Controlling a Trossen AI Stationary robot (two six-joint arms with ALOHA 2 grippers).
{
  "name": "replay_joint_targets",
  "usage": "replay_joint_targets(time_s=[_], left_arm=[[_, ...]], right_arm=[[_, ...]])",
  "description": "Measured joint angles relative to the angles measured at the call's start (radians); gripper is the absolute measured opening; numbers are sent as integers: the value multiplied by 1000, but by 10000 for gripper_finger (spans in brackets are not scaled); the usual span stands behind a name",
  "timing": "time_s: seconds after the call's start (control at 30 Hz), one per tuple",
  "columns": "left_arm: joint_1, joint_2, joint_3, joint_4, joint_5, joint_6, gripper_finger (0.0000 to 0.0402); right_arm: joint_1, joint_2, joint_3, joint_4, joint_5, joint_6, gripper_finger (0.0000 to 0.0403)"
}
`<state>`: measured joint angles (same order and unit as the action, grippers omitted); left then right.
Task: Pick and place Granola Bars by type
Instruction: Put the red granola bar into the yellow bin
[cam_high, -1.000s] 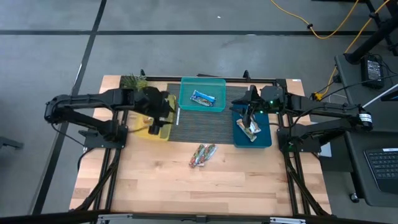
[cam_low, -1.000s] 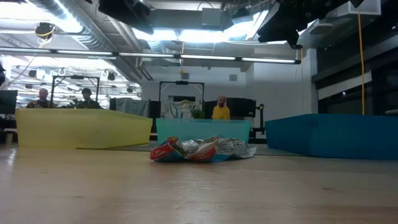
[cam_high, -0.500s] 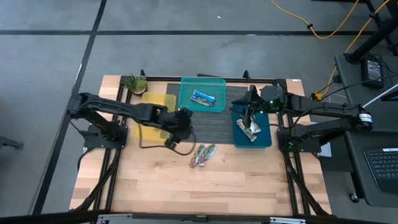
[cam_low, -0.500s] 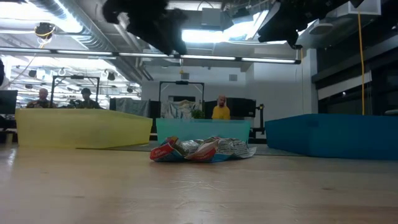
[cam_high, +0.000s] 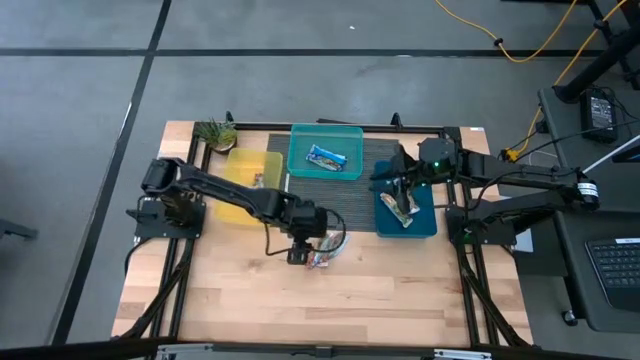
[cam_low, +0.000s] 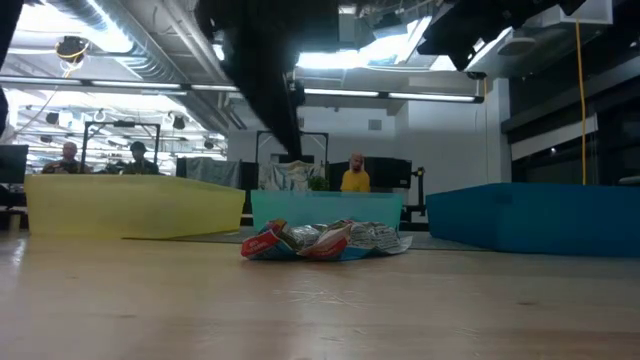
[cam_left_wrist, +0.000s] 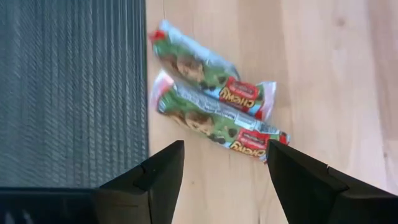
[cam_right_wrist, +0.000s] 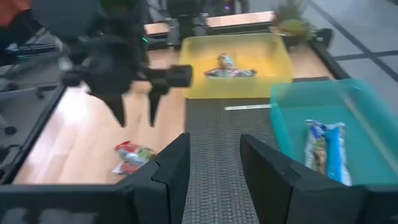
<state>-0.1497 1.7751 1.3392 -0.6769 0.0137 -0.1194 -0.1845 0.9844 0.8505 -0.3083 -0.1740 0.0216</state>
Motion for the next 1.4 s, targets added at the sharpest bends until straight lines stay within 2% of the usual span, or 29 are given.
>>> replay_joint_targets(time_s=[0.33, 0.6, 0.8, 1.03, 1.2, 1.4], left_arm=[[-35, 143, -1, 9, 16, -149, 219], [-72, 193, -1, 134, 26, -246, 219], [-101, 245, 2, 191, -14, -296, 219], [-113, 267, 4, 201, -72, -464, 212], [-119, 267, 11, 202, -103, -547, 164], [-133, 270, 38, 195, -88, -608, 53]], right_arm=[[0, 0, 0, -3, -13, 1, 143], [0, 0, 0, -2, -12, -7, 143], [1, 0, 0, 1, -12, 1, 143], [8, 0, 0, 4, -29, -6, 143], [8, 0, 0, 3, -88, -5, 143], [8, 0, 0, 3, -171, -19, 143]])
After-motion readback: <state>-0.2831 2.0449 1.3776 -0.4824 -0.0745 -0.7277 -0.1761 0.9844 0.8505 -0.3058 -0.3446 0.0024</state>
